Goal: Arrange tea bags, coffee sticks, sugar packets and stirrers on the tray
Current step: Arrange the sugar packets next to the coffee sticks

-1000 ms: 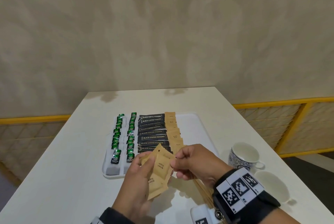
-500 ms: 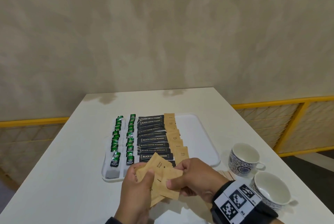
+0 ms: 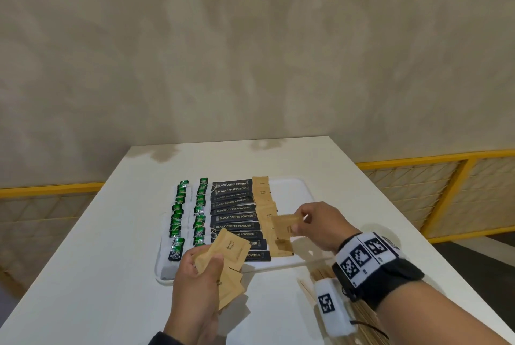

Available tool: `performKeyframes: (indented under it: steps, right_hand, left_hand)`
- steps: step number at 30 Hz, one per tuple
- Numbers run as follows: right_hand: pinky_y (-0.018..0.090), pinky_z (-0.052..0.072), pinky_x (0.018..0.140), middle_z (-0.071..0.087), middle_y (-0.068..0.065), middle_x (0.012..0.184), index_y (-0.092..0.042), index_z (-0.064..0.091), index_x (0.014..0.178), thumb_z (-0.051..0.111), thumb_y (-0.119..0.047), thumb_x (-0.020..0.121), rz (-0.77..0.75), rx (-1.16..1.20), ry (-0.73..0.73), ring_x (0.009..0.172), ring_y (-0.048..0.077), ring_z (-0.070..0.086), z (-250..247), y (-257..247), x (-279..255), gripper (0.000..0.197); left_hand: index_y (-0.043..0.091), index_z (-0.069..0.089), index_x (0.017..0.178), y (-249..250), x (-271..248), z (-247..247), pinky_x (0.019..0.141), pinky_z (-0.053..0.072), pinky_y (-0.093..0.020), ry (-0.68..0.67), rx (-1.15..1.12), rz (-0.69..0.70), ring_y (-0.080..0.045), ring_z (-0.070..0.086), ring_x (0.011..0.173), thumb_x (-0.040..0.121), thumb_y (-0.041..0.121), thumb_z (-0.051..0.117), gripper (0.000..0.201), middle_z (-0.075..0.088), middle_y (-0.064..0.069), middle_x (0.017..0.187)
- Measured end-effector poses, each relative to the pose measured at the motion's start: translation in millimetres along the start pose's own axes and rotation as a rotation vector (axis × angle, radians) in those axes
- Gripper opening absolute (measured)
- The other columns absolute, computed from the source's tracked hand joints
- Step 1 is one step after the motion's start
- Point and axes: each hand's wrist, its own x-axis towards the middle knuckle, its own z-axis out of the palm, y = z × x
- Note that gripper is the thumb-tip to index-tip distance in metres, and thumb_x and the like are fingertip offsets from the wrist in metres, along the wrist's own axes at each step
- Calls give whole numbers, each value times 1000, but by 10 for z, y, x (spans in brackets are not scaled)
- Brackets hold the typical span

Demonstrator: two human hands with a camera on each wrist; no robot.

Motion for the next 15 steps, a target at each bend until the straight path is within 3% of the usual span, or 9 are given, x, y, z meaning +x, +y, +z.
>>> performKeyframes:
  steps: [5, 10, 15]
  right_hand:
    - [19, 46, 59, 65, 0, 80, -17, 64, 100, 51, -15, 95, -8, -164, -114, 65, 10, 59, 70, -23, 147, 14]
    - [16, 39, 53, 60, -6, 69, -21, 60, 85, 50, -8, 94, -21, -199, -148, 59, 5, 53, 51, -29, 236, 19]
    - [15, 39, 56, 57, -11, 71, -23, 61, 83, 55, -12, 94, -61, -241, -156, 63, 2, 50, 33, -56, 328, 16]
  left_hand:
    - [19, 56, 100, 3, 10, -32, 56, 56, -41, 16, 27, 8, -32, 66, 62, 93, 6, 58, 15, 72, -15, 81]
    - [21, 56, 101, -7, 39, -79, 61, 54, -57, 21, 69, 22, -35, 69, 62, 92, 9, 59, 15, 74, -10, 69]
    - [17, 55, 104, -17, 28, -69, 54, 55, -40, 24, 47, 6, -34, 68, 58, 92, 6, 59, 16, 73, -18, 80]
